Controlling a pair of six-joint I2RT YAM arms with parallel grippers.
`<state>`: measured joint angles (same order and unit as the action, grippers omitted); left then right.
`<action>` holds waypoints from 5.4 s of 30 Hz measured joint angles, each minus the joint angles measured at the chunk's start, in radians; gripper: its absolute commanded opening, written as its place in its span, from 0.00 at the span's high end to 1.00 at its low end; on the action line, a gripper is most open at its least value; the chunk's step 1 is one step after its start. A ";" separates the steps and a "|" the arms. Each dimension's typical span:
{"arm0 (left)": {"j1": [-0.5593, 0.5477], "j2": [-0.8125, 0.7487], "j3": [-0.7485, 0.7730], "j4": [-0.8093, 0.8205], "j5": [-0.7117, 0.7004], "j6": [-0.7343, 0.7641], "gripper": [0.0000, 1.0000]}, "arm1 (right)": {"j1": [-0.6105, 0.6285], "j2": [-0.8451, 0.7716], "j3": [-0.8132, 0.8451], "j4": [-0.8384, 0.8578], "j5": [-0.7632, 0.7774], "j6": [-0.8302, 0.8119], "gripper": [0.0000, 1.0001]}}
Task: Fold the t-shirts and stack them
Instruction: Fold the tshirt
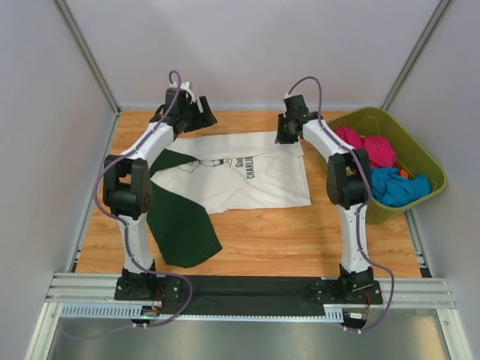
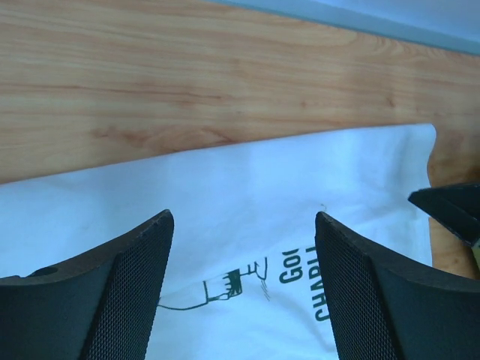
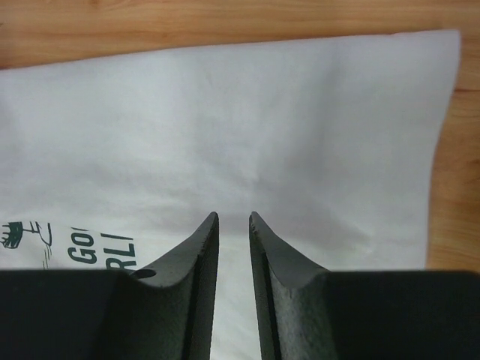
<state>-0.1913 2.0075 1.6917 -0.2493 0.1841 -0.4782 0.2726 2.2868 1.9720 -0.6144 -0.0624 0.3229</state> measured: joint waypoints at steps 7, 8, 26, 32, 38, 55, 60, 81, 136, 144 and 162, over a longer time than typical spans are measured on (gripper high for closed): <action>-0.037 0.072 -0.014 0.017 0.077 0.011 0.19 | 0.035 0.034 -0.009 0.003 -0.045 -0.032 0.85; -0.046 0.072 -0.014 0.007 0.074 0.019 0.19 | 0.036 0.034 -0.012 0.001 -0.050 -0.041 0.86; -0.115 0.154 0.032 -0.128 0.061 0.102 0.21 | 0.034 -0.005 -0.156 0.002 -0.078 -0.155 1.00; -0.115 0.154 0.032 -0.188 0.032 0.152 0.21 | 0.034 -0.024 -0.169 -0.019 -0.020 -0.151 0.91; -0.115 0.145 0.016 -0.265 -0.072 0.223 0.22 | 0.031 -0.024 -0.096 -0.068 0.084 -0.115 0.89; -0.104 0.115 -0.101 -0.308 -0.138 0.238 0.24 | -0.010 0.008 -0.014 -0.079 0.182 -0.005 0.90; -0.077 0.093 -0.133 -0.301 -0.138 0.231 0.24 | -0.010 0.026 -0.040 -0.081 0.186 0.003 0.91; 0.191 -0.166 -0.158 -0.279 -0.087 0.023 0.63 | 0.003 0.010 0.098 -0.061 0.140 -0.014 0.97; 0.374 0.183 0.209 -0.428 -0.114 0.111 0.16 | 0.029 0.056 0.108 -0.031 0.014 0.017 0.44; 0.342 -0.364 -0.115 -0.368 -0.139 0.060 0.14 | 0.053 -0.343 -0.106 0.087 -0.019 -0.039 0.01; 0.351 -1.065 -0.882 -0.665 -0.166 -0.333 0.16 | 0.072 -0.897 -0.954 0.079 0.045 0.240 0.00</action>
<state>0.1596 0.9421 0.8101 -0.9146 0.0177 -0.8116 0.3450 1.3895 1.0180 -0.5358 -0.0170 0.5625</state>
